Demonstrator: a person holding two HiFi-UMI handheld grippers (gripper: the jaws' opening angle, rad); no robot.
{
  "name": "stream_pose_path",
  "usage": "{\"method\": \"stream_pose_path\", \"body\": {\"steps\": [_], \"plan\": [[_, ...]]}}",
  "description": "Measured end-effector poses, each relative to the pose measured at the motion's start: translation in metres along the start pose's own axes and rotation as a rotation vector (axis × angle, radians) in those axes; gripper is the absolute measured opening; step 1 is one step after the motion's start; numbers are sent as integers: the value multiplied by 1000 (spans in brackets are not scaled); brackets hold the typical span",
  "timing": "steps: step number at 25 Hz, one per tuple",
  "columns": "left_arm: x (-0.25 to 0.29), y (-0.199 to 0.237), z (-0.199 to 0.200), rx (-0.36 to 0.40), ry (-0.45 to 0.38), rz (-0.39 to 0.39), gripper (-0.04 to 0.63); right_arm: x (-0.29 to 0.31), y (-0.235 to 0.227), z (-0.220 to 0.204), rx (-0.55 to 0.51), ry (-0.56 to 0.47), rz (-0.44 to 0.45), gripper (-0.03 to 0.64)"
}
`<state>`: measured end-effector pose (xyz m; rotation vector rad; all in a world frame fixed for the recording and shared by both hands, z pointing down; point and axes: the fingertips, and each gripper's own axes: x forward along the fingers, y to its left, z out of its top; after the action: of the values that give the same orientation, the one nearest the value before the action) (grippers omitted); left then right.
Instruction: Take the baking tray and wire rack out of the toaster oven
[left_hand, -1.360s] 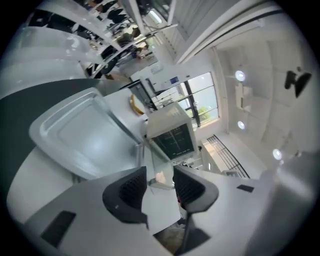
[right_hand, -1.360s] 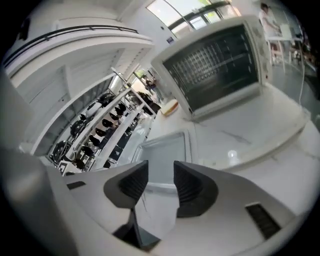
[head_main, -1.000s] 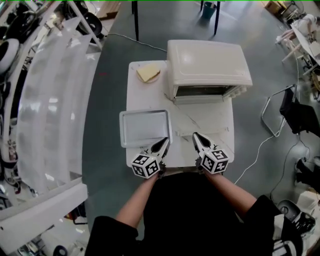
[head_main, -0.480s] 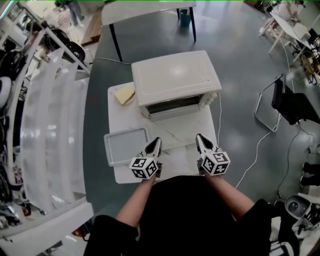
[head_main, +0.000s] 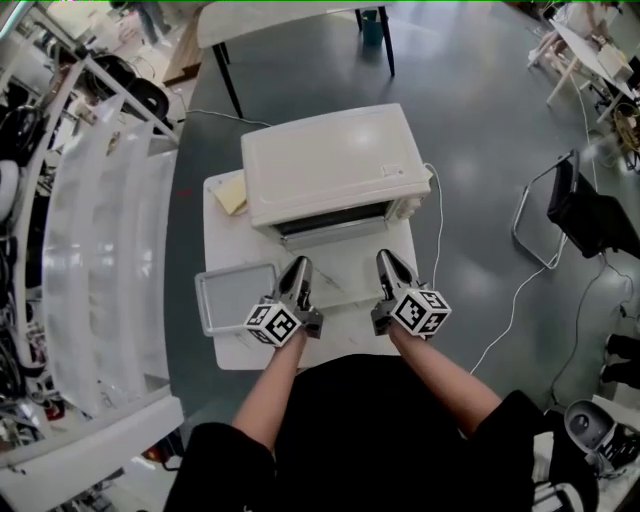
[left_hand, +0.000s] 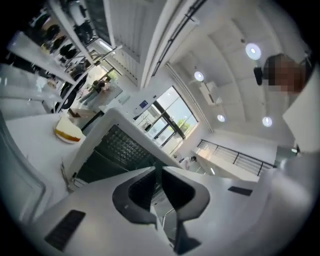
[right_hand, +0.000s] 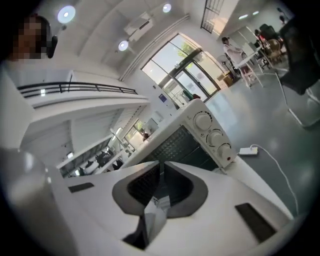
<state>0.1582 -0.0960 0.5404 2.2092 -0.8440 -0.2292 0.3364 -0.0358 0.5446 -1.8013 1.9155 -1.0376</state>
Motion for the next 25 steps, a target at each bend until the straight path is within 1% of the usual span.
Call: {"method": "stream_pose_path", "body": {"steps": [1, 3, 4, 5, 6, 7, 9, 10, 11, 13, 14, 17, 20, 21, 23, 25], "plan": [[9, 4, 2, -42, -26, 6, 26, 9, -3, 4, 29, -13, 12, 28], [24, 16, 2, -101, -60, 31, 28, 28, -12, 8, 79, -22, 15, 33], [32, 22, 1, -129, -71, 42, 29, 37, -18, 9, 107, -23, 8, 51], [39, 28, -1, -158, -76, 51, 45, 47, -25, 9, 139, -24, -4, 74], [45, 36, -4, -188, -77, 61, 103, 56, -33, 8, 172, -26, -21, 100], [52, 44, -8, -217, -76, 73, 142, 65, -42, 7, 203, -27, -40, 107], [64, 65, -13, -281, -91, 112, 161, 85, -57, 3, 259, -26, -70, 118], [68, 77, -16, -329, -116, 139, 161, 95, -64, 0, 282, -26, -79, 124], [73, 89, -18, -393, -155, 158, 161, 104, -71, -2, 301, -27, -87, 132], [82, 100, -20, -540, -248, 139, 166, 117, -82, -9, 338, -35, -104, 144], [88, 104, -22, -577, -275, 125, 169, 123, -86, -12, 358, -41, -112, 148], [109, 117, -24, -587, -301, 118, 175, 145, -96, -9, 405, -62, -115, 167], [127, 129, -24, -617, -340, 146, 181, 164, -101, 0, 432, -63, -82, 174], [131, 132, -23, -622, -347, 147, 183, 170, -102, 1, 446, -62, -78, 191], [139, 137, -23, -644, -353, 140, 183, 179, -103, 5, 469, -65, -80, 193], [139, 146, -24, -664, -353, 156, 183, 186, -103, 7, 480, -68, -84, 193]]}}
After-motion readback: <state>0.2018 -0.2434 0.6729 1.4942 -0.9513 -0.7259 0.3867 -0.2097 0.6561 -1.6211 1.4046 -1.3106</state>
